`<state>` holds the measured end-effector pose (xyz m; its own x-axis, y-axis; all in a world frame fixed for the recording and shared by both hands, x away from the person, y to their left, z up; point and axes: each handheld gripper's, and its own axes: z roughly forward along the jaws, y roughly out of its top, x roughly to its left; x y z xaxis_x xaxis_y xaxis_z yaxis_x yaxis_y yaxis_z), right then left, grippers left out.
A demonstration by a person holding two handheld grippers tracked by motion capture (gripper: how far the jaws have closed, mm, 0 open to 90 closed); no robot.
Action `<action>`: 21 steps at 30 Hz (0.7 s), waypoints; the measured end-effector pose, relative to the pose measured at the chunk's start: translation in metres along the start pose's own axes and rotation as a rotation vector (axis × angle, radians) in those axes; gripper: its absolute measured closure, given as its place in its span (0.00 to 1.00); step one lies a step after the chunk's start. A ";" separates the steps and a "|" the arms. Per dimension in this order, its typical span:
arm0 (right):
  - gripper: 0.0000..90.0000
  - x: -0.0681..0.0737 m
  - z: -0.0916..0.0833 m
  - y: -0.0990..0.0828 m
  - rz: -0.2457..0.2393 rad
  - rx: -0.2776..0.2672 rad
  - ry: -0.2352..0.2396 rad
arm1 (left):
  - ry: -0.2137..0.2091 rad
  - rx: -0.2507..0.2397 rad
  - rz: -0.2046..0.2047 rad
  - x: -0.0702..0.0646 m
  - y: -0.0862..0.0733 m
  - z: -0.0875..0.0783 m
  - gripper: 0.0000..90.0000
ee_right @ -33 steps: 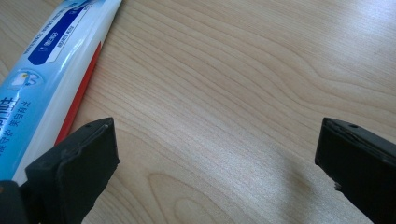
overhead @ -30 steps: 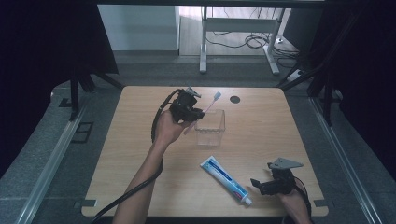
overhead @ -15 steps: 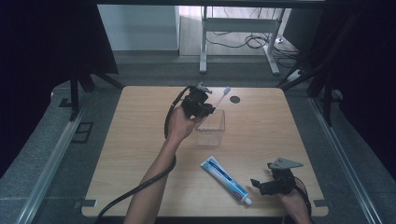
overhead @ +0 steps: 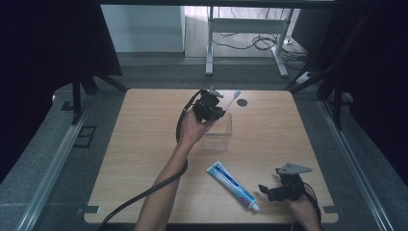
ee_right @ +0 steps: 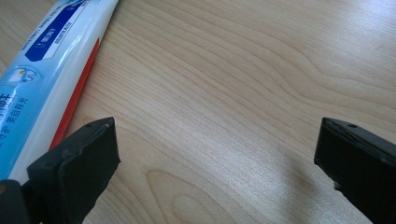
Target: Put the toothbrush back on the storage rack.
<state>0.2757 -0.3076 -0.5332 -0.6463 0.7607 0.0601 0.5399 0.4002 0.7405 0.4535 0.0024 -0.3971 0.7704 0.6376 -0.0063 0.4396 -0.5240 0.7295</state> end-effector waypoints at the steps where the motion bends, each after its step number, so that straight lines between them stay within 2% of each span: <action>1: 0.00 0.000 0.000 0.000 0.000 0.000 -0.001 | 0.003 -0.004 -0.002 0.000 -0.001 0.003 0.88; 21: 0.01 0.000 0.000 0.000 0.000 0.005 0.001 | 0.001 0.044 0.013 -0.006 -0.015 0.031 0.88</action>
<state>0.2758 -0.3075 -0.5337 -0.6471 0.7600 0.0606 0.5422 0.4029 0.7373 0.4565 -0.0108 -0.4287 0.7759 0.6309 0.0038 0.4492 -0.5567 0.6988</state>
